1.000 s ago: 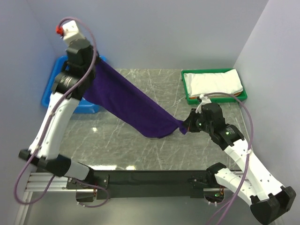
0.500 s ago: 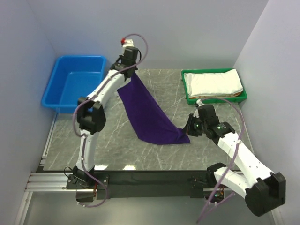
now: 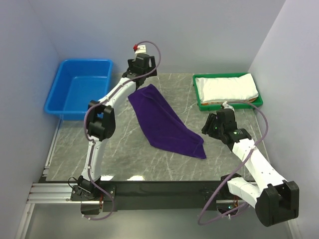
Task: Fold and stack the towels
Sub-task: Flatten out the crumpled towel
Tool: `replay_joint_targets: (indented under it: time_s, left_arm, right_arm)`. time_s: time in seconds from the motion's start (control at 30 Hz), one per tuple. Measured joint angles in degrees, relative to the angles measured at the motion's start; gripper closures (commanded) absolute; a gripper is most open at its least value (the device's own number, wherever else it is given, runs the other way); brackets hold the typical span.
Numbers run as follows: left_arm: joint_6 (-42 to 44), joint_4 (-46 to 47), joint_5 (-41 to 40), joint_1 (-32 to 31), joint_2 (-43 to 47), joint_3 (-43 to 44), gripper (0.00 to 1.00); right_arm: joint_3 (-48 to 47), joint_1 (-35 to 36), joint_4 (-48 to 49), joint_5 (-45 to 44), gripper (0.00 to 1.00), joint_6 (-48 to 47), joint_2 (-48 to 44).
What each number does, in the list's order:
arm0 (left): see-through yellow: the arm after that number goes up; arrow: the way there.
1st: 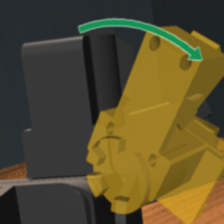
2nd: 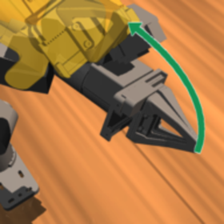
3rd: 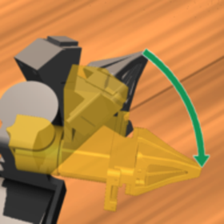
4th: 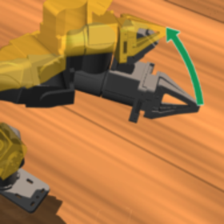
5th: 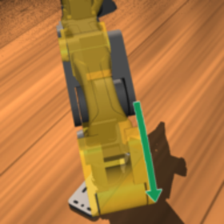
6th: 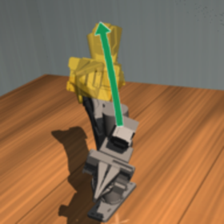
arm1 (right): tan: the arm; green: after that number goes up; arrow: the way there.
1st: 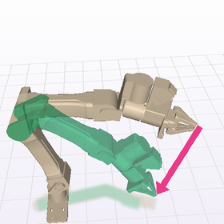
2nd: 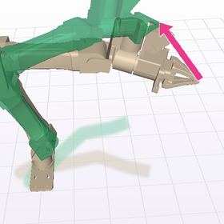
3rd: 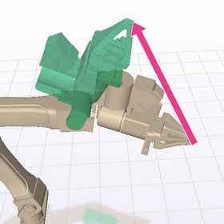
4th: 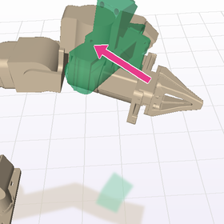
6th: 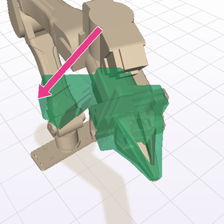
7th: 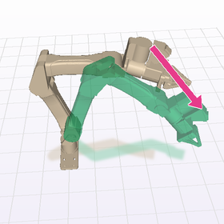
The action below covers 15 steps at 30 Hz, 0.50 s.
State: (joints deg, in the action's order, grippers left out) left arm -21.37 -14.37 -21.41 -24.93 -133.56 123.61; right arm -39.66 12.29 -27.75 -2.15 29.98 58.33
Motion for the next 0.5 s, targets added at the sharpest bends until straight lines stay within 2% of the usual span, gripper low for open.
replay_joint_targets:
  time_s: [0.1,0.23,0.37,0.5]
  left_arm:
    - [-0.96,-0.63,0.63,0.11,6.32,-5.01,0.09]
    - [-4.42,-1.92,2.05,0.17,18.97,-14.29,0.14]
    - [-8.87,-2.03,2.89,-0.04,31.54,-26.91,0.18]
    - [-13.07,-2.91,3.76,-0.42,38.29,-39.91,0.17]
  right_arm:
    - [-0.83,2.51,0.17,0.07,0.38,-3.41,-1.62]
    - [-2.21,11.15,0.76,3.28,0.39,-8.28,-1.14]
    - [-4.66,21.73,1.60,6.47,0.43,-11.15,4.94]
    - [-7.87,32.37,1.77,5.95,0.42,-13.90,12.87]
